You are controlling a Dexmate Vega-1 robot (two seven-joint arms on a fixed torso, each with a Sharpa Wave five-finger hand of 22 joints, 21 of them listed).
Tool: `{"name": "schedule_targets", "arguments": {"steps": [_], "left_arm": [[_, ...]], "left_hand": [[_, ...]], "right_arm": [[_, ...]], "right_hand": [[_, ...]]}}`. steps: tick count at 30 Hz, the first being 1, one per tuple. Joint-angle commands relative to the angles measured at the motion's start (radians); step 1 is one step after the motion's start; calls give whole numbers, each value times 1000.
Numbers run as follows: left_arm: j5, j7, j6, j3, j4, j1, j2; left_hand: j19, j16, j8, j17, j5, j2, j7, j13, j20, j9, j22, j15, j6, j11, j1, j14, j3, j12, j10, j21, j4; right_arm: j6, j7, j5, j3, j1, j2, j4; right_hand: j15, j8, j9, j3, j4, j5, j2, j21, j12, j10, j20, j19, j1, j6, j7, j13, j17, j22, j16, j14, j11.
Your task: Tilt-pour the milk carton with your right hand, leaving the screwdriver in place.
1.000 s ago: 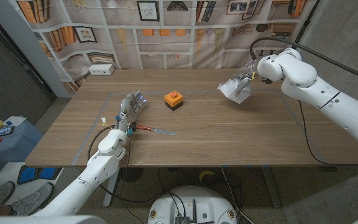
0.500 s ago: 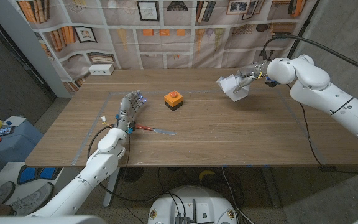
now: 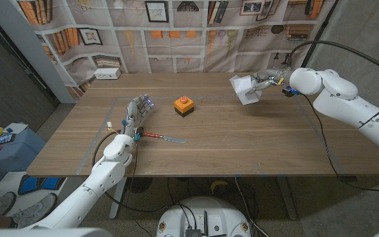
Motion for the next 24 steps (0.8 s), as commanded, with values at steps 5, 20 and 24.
{"name": "schedule_targets", "arguments": {"steps": [5, 20, 24], "left_arm": [[2, 0, -4, 3, 12, -10, -7], [0, 9, -1, 3, 3, 2, -8], [-1, 11, 1, 2, 0, 5, -8]], "left_hand": [[3, -3, -1, 2, 4, 67, 2, 2, 4, 5, 6, 7, 0, 2, 3, 0, 6, -2, -4, 0, -3], [4, -2, 0, 2, 4, 66, 2, 2, 3, 5, 6, 6, 2, 3, 3, 1, 8, -2, -5, 0, -4], [4, -2, 0, 2, 4, 66, 2, 2, 3, 5, 6, 6, 2, 3, 3, 1, 8, -1, -4, -1, -4]], "right_arm": [[59, -241, 210, 19, -81, 6, 67], [126, -370, 298, 5, -117, 26, 131], [164, -403, 314, 2, -122, 38, 162]], "right_hand": [[-20, 6, -2, -5, -4, 4, 6, -2, -1, 6, 14, -15, 1, 15, -3, 6, 5, 4, 0, 0, -9], [-20, -5, -8, -12, -7, 3, -2, -6, -8, -2, 35, -44, -2, -2, -5, 9, 5, 4, -8, -16, -5], [-18, -7, -9, -14, -9, 4, -5, -6, -9, -4, 36, -47, -2, -6, -4, 10, 4, 4, -10, -19, -3]]}}
